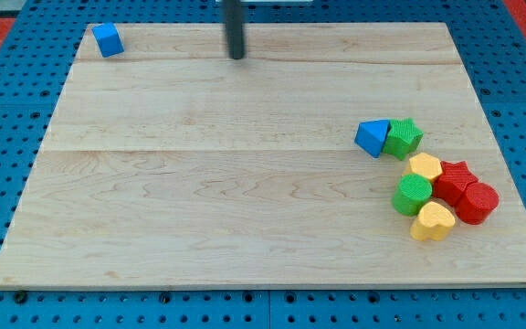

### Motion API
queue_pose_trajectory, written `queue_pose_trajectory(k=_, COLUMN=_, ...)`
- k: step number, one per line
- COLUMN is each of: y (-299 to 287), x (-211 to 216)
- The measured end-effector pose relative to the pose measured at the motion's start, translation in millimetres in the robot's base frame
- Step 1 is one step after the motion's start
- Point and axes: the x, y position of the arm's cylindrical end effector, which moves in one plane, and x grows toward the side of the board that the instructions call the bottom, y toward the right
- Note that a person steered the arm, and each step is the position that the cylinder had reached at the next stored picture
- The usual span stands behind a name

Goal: Push the green star and blue triangle to the left

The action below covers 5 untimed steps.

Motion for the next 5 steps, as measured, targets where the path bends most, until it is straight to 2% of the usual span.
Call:
queue_pose_trajectory(k=1, y=128, x=30)
queue_pose_trajectory(k=2, y=163, x=102)
queue_pose_trajectory(k=3, y=209, x=130)
queue_pose_trajectory(k=4, y=191, x=161)
queue_pose_trajectory(k=5, y=124, x=167)
